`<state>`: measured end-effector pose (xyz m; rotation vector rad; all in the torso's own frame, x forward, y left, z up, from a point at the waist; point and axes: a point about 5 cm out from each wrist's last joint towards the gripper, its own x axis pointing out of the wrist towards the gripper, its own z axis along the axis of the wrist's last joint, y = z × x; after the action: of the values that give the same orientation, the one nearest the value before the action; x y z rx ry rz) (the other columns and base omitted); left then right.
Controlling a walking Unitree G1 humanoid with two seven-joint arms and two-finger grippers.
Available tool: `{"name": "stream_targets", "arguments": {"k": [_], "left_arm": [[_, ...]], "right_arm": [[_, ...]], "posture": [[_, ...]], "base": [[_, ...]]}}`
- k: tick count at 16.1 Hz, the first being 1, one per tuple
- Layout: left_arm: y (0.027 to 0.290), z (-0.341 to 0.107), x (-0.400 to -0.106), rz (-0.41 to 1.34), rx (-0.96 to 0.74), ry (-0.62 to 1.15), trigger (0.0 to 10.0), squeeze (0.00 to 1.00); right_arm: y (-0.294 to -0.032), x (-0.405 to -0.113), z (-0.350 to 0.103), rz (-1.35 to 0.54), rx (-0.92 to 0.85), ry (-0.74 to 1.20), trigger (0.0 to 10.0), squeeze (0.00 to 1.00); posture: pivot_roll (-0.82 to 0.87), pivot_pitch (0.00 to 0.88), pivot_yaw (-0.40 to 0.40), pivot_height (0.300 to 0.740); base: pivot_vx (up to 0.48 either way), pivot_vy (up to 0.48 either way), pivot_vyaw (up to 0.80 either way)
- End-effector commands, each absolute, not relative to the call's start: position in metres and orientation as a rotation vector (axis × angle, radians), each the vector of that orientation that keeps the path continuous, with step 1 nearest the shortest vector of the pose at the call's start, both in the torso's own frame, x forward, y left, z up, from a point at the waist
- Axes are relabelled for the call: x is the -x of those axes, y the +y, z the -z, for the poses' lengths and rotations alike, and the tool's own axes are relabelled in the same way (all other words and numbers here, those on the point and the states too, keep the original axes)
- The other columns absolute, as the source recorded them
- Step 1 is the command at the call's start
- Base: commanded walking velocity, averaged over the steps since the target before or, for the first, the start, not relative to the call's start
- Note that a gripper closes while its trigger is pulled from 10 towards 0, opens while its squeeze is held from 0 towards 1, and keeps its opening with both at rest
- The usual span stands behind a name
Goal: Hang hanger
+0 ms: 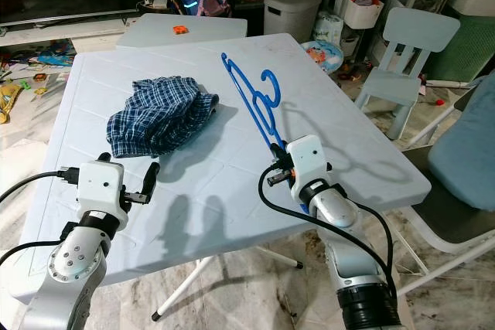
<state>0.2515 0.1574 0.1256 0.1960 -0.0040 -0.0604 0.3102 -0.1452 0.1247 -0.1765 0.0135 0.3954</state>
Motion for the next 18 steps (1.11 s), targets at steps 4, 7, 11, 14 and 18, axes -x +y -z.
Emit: {"name": "stream_targets", "arguments": {"k": [4,7,11,14,18], "left_arm": [[0.156,-0.126,-0.257,0.061,-0.206,-0.01,10.0,0.0],[0.156,-0.126,-0.257,0.042,-0.197,-0.003,10.0,0.0],[0.156,-0.126,-0.258,0.039,-0.195,-0.004,10.0,0.0],[0.155,-0.126,-0.259,0.038,-0.194,-0.006,10.0,0.0],[0.154,-0.126,-0.26,0.04,-0.192,-0.007,10.0,0.0]], "right_arm": [[-0.141,-0.308,-0.124,-0.409,0.167,0.018,10.0,0.0],[-0.141,-0.309,-0.123,-0.4,0.169,0.021,10.0,0.0],[-0.137,-0.309,-0.117,-0.417,0.178,0.067,10.0,0.0],[-0.136,-0.308,-0.115,-0.423,0.144,0.082,10.0,0.0],[-0.135,-0.307,-0.113,-0.436,0.12,0.111,10.0,0.0]], "posture": [[-0.09,0.0,-0.015,0.74],[-0.09,0.0,-0.017,0.74],[-0.09,0.0,-0.019,0.74],[-0.09,0.0,-0.019,0.74],[-0.09,0.0,-0.019,0.74]], "base": [[0.0,0.0,0.0],[-0.08,0.0,0.0],[-0.122,0.0,0.0],[-0.08,0.0,0.0],[-0.241,0.0,0.0]]}}
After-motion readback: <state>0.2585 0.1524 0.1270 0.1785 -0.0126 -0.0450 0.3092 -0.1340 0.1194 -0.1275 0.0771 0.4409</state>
